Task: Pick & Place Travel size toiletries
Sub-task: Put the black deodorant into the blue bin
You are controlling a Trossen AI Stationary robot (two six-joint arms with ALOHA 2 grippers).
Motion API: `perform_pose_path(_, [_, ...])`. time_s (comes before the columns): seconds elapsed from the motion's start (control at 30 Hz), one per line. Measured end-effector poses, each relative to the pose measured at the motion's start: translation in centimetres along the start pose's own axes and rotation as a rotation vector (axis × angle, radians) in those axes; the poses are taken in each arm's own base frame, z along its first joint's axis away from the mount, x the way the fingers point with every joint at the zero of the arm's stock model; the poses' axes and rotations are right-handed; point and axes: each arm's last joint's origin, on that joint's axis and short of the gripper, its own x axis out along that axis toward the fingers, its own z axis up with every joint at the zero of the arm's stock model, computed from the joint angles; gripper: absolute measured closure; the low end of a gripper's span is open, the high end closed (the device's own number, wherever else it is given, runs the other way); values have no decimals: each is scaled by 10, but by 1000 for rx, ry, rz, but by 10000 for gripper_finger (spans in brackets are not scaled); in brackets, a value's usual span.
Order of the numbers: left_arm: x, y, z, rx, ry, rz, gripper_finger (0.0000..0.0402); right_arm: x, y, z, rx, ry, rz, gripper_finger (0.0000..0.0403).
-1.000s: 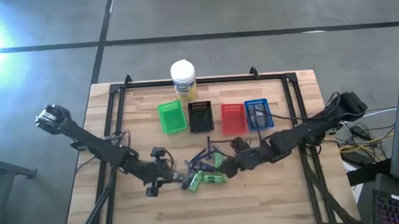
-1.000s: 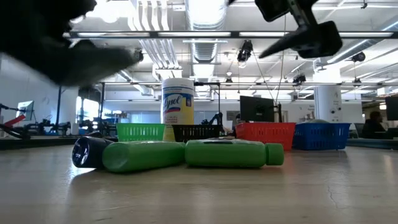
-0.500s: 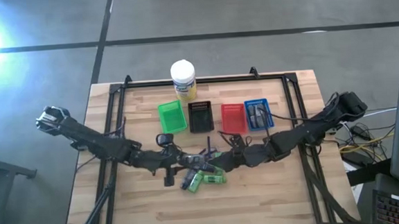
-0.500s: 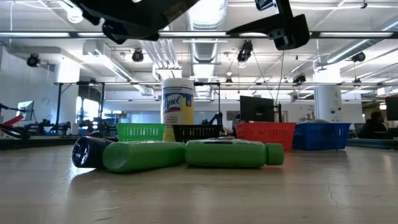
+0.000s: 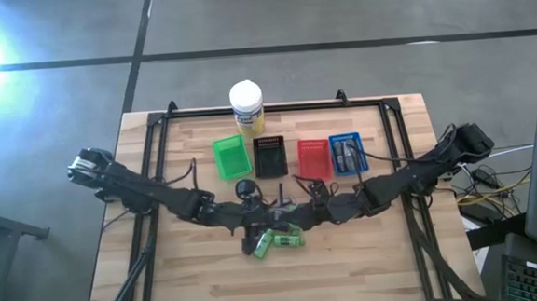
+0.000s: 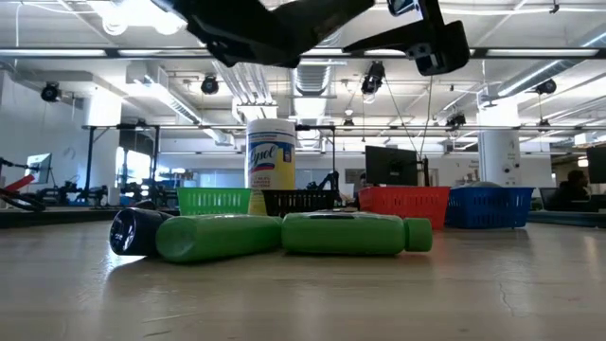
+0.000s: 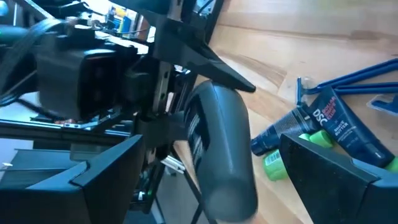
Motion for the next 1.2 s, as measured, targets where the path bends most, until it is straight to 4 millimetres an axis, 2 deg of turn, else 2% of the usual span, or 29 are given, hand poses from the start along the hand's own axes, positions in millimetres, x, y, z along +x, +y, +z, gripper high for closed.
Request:
perform_pose_path(0.13, [7,-3,7,18,-6,-4,204,0,0,0,1,1,0,35])
perform_pose_path(0.33, [7,-3,12,8,-16,-4,204,0,-2,0,4,3,-16,46])
perform_pose_path(0.97, [8,-1,8,-3,1,-1,204,0,-4,-1,37,13,-37,269])
perform_pose_path(1.03, [8,-1,8,-2,3,2,204,0,-4,-1,45,13,-37,283])
perform_pose_path(1.2, [8,-1,8,-1,3,2,205,0,-4,-1,67,15,-34,278])
